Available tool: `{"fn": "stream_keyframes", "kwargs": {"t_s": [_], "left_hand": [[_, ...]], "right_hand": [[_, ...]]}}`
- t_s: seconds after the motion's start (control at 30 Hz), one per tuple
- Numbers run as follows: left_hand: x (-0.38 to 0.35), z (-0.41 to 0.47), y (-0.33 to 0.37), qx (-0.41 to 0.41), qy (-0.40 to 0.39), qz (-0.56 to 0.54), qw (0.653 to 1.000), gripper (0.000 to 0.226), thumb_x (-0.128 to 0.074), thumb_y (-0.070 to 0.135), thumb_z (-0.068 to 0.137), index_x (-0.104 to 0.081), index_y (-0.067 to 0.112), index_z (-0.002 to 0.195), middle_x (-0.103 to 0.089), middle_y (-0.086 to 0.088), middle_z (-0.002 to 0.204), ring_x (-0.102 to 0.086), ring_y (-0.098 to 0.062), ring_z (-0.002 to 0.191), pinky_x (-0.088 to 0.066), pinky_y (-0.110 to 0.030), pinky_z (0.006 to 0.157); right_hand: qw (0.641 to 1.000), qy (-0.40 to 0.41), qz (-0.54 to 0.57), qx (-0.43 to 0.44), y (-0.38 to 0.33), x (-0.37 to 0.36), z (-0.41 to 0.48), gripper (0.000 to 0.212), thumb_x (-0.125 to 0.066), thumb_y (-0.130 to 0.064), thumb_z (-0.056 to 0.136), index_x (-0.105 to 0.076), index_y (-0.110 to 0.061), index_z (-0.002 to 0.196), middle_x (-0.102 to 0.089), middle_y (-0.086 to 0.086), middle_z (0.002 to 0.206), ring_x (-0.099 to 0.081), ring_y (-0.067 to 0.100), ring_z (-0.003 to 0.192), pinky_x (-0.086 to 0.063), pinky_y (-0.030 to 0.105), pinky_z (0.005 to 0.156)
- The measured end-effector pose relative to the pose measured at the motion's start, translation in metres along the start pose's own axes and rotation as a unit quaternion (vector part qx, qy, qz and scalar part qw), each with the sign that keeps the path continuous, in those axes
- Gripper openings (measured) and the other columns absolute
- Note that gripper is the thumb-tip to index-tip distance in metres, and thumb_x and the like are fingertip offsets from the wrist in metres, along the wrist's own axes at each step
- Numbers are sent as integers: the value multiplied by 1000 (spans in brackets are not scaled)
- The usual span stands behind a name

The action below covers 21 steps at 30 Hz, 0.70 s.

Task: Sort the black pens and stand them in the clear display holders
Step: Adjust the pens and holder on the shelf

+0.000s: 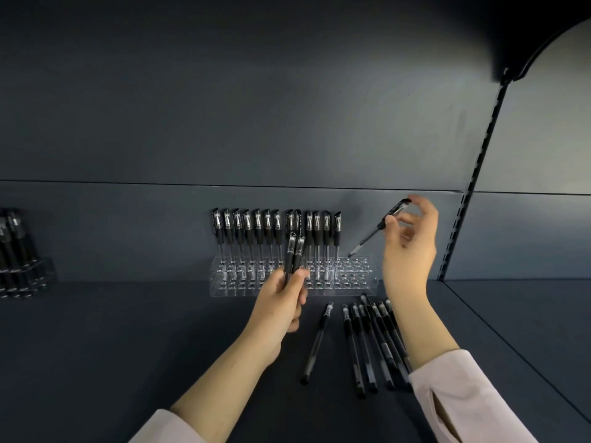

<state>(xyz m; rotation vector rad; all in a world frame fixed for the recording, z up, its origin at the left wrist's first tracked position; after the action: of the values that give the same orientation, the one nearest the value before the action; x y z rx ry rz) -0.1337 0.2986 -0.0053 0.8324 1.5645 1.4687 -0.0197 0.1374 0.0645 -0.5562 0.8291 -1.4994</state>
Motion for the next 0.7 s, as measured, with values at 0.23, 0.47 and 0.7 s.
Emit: {"fn": "stream_keyframes", "kwargs": {"t_s": [0.23, 0.47, 0.7], "left_hand": [[0, 2, -2, 1, 3, -8, 1000, 23, -46, 34, 101, -62, 18, 106, -47, 8, 57, -27, -4, 39, -20, -18, 36], [1, 5, -5, 14, 14, -5, 1000, 24, -44, 32, 103, -62, 15, 106, -47, 6, 57, -28, -5, 39, -20, -18, 36], [-1, 7, -9, 28, 15, -5, 999, 25, -44, 32, 103, -62, 15, 104, -48, 6, 55, -29, -7, 40, -21, -18, 35]], "right_hand": [[989, -92, -100, 51, 8, -17, -8, 36, -50, -12, 98, -45, -32, 128, -58, -8, 103, -57, 5, 91, -44, 10, 76], [982, -132, -126, 54, 13, -25, 2, 33, -52, -15, 97, -49, -29, 127, -63, -1, 98, -61, 14, 87, -51, 26, 80], [943, -214, -240, 90, 38, -40, 7, 39, -53, -23, 97, -46, -30, 135, -59, 1, 94, -57, 17, 85, -50, 34, 76]]}}
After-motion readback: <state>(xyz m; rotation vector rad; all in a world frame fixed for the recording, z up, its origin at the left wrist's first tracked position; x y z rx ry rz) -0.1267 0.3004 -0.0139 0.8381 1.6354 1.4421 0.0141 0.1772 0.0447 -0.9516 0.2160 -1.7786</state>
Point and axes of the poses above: each hand's wrist, its own z-axis towards the middle knuckle, its own x-axis out of the back of the hand, y = z × x, the point moved 4 cm from there along z, towards the middle knuckle
